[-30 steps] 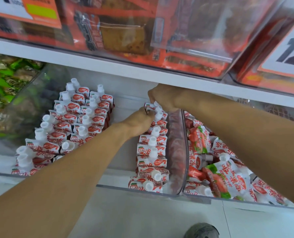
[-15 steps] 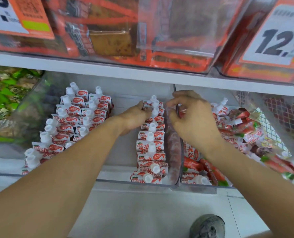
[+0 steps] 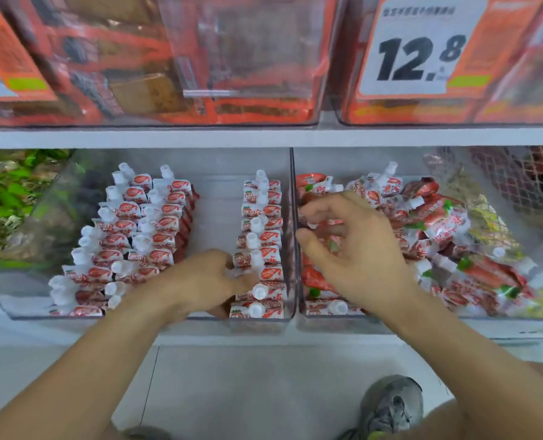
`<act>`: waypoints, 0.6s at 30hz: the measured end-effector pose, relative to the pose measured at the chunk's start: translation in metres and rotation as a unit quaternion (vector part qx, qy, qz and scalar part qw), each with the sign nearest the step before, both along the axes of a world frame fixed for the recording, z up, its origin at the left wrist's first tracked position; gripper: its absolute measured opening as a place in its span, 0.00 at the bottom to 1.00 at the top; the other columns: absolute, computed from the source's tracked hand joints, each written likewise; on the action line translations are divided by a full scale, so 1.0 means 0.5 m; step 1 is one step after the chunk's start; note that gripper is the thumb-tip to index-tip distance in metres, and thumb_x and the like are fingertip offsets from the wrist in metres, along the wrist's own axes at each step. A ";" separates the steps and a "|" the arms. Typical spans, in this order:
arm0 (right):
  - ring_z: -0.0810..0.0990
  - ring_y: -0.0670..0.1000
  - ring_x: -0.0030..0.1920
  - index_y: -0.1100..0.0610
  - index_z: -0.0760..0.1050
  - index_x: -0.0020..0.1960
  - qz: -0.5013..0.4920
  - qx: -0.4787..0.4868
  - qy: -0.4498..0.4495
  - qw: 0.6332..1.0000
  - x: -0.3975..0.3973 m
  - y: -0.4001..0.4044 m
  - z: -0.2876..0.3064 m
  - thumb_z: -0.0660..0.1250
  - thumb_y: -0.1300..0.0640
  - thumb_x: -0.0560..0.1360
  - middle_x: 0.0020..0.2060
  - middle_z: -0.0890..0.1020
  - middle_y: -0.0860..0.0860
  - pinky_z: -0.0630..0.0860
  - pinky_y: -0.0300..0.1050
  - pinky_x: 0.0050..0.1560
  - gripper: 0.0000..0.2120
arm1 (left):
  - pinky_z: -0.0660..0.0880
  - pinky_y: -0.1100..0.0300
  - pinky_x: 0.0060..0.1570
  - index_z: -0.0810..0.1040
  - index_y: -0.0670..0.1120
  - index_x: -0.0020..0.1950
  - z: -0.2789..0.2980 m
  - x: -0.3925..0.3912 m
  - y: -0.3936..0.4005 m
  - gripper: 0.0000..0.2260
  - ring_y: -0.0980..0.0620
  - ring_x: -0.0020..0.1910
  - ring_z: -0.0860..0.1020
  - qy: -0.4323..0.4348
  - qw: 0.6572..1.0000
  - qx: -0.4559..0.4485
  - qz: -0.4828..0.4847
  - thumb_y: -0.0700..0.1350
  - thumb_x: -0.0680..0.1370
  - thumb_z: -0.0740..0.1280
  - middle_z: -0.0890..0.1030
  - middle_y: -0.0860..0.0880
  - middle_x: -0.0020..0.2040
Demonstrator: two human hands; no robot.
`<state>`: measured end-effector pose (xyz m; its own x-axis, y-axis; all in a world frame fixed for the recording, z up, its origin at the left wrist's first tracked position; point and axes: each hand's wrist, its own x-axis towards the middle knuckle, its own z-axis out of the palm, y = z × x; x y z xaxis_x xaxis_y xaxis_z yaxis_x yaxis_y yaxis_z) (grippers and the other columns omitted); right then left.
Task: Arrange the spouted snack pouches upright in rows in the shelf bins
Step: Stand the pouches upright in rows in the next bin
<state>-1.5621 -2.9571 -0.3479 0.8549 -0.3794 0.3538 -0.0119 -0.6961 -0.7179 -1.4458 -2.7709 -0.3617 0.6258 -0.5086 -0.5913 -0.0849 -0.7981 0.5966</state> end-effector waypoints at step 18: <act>0.59 0.53 0.64 0.43 0.77 0.61 0.118 -0.294 0.245 0.916 -0.103 -0.177 -0.004 0.74 0.32 0.60 0.64 0.67 0.49 0.65 0.54 0.65 0.32 | 0.75 0.58 0.46 0.79 0.48 0.56 0.111 -0.141 -0.250 0.18 0.51 0.47 0.79 -0.329 0.864 0.045 -0.379 0.56 0.71 0.73 0.82 0.50 0.47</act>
